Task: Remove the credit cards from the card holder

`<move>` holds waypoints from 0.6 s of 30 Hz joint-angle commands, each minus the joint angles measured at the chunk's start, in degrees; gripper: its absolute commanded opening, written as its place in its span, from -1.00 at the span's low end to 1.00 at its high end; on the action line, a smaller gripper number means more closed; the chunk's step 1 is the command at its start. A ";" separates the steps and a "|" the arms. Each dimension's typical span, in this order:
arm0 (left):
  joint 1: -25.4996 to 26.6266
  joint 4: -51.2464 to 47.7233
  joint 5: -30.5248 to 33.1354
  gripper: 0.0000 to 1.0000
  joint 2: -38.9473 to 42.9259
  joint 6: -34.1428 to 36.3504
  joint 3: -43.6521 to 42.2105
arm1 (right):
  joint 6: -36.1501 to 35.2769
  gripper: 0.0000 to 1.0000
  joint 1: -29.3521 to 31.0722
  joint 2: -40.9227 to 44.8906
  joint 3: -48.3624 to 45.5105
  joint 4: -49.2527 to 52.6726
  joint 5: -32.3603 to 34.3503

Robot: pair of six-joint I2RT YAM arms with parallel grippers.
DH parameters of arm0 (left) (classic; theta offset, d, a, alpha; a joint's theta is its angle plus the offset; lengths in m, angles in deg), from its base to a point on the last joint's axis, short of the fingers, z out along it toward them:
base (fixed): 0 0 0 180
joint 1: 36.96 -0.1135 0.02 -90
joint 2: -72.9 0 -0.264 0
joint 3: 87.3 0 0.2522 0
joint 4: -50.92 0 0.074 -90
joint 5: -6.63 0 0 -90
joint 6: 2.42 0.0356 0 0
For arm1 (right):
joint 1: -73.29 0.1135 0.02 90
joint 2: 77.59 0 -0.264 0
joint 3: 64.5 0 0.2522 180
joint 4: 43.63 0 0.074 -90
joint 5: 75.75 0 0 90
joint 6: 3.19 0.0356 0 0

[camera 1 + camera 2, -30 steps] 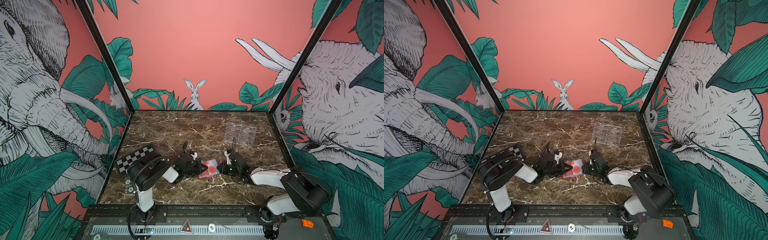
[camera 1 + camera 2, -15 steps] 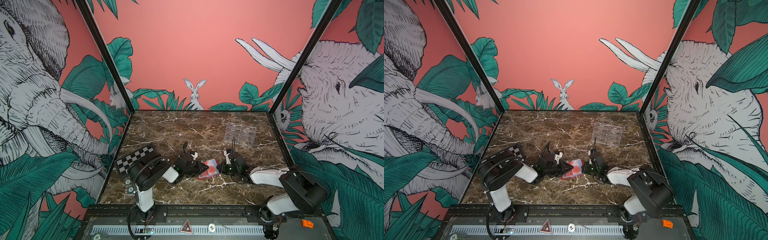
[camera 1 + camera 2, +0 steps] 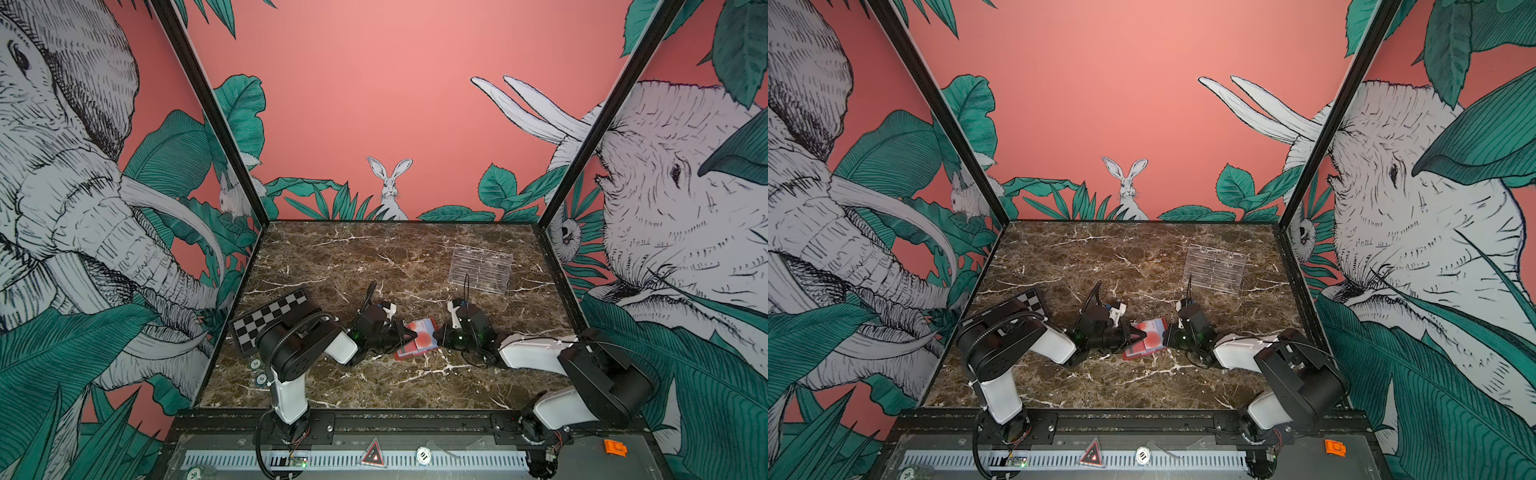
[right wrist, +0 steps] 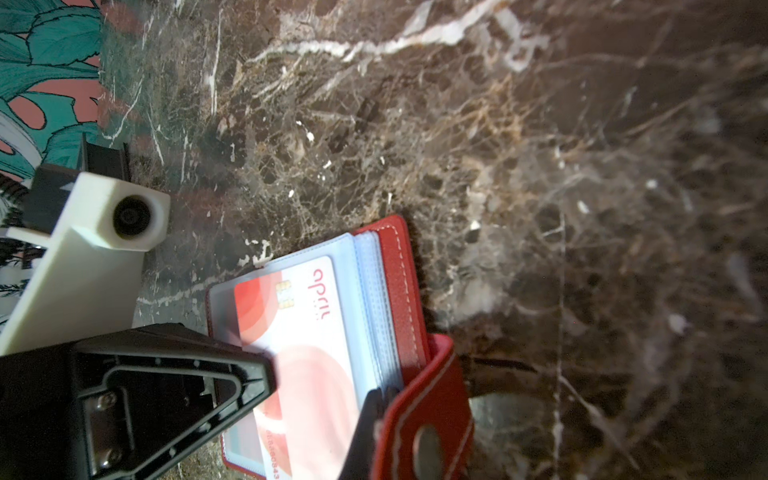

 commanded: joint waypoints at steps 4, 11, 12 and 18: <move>-1.50 -9.07 0.52 -1.00 3.19 3.04 -1.30 | 0.14 -1.00 0.82 -1.55 -1.59 7.00 1.02; -3.14 -9.79 -0.92 -1.00 4.77 4.03 -2.10 | 0.40 -1.00 0.82 -1.05 -1.96 8.11 1.72; -3.18 -10.22 -1.07 -1.00 5.22 4.27 -2.17 | 0.50 -1.00 0.82 -0.87 -1.96 8.26 1.74; -3.58 -13.18 -2.13 -1.00 8.83 6.09 -2.05 | 0.42 -1.00 0.87 1.34 -1.04 10.66 1.61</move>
